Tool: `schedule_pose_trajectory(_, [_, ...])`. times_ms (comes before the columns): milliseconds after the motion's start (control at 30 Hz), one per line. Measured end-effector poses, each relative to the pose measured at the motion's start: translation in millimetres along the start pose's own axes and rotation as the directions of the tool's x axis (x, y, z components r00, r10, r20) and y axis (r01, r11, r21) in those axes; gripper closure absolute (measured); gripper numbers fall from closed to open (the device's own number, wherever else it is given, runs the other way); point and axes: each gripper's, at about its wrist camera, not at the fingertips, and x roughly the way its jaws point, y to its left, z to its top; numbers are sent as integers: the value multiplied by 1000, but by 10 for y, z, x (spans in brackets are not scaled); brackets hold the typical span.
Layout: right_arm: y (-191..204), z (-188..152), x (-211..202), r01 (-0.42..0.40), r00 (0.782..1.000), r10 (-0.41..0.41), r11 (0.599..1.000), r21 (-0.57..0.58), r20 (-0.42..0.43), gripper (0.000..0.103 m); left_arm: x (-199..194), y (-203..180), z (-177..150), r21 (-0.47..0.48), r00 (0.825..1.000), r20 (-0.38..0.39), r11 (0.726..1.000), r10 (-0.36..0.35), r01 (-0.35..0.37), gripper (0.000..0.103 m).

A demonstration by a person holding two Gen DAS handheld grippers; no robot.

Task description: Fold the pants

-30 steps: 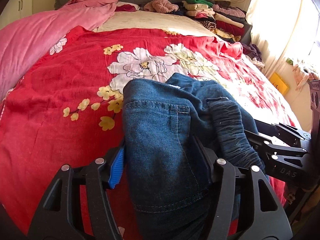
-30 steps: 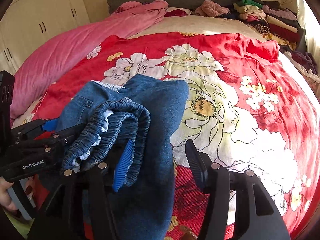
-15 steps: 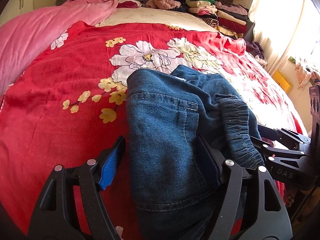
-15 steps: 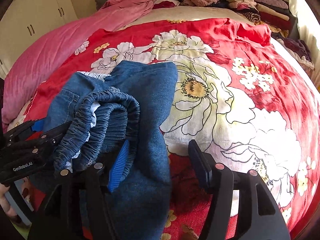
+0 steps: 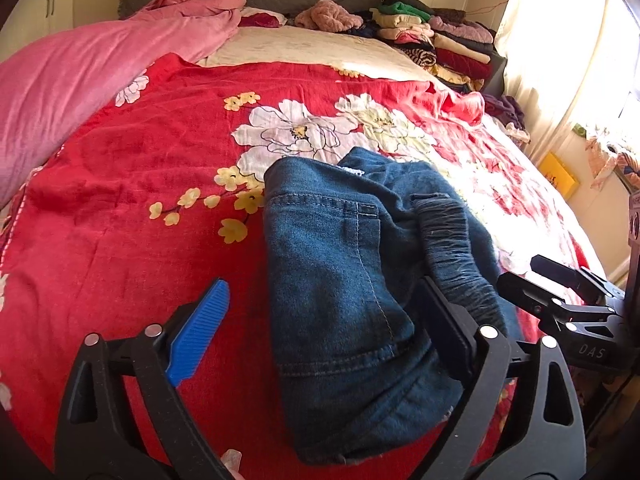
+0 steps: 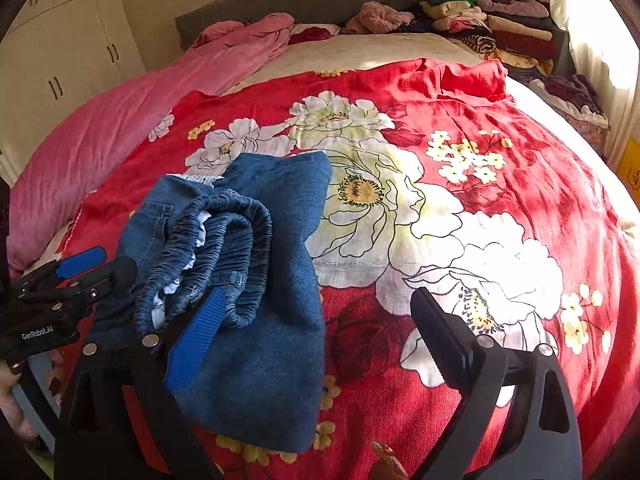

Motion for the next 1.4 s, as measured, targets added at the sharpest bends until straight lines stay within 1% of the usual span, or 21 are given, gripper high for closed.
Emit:
schedule_pose_trajectory(100, [19, -13, -150, -19, 999, 19, 1000, 0, 37, 9, -129, 0, -5, -9, 1000, 19, 1000, -7, 8, 10])
schedule_pose_trajectory(133, [30, -19, -202, -32, 998, 32, 999, -2, 46, 4, -176, -1, -11, -12, 1000, 24, 1000, -12, 12, 10])
schedule_pose_trajectory(233, [77, -42, -345, -53, 996, 54, 998, -17, 69, 5, -291, -19, -31, -12, 999, 36, 1000, -14, 14, 10])
schedule_pose_trajectory(433, [149, -121, -652, -47, 989, 50, 998, -30, 136, 4, -535, -56, -110, 1, 998, 59, 1000, -2, 2, 10])
schedule_pose_trajectory(800, [216, -281, -1182, -45, 977, 53, 998, -44, 208, 4, -944, -86, -336, 24, 995, 100, 999, 21, -23, 10])
schedule_pose_trajectory(1033, [233, -365, -1491, -20, 966, 36, 998, -65, 256, 4, -1159, -121, -493, 21, 992, 123, 1000, 10, -13, 10])
schedule_pose_trajectory(1200, [224, -481, -1582, -5, 966, 22, 998, -68, 256, 4, -1260, -147, -601, 22, 991, 131, 1000, -2, -1, 9])
schedule_pose_trajectory(1400, [227, -667, -1534, 4, 976, 14, 997, -81, 218, 4, -1255, -130, -741, 22, 993, 114, 1000, -3, 0, 10])
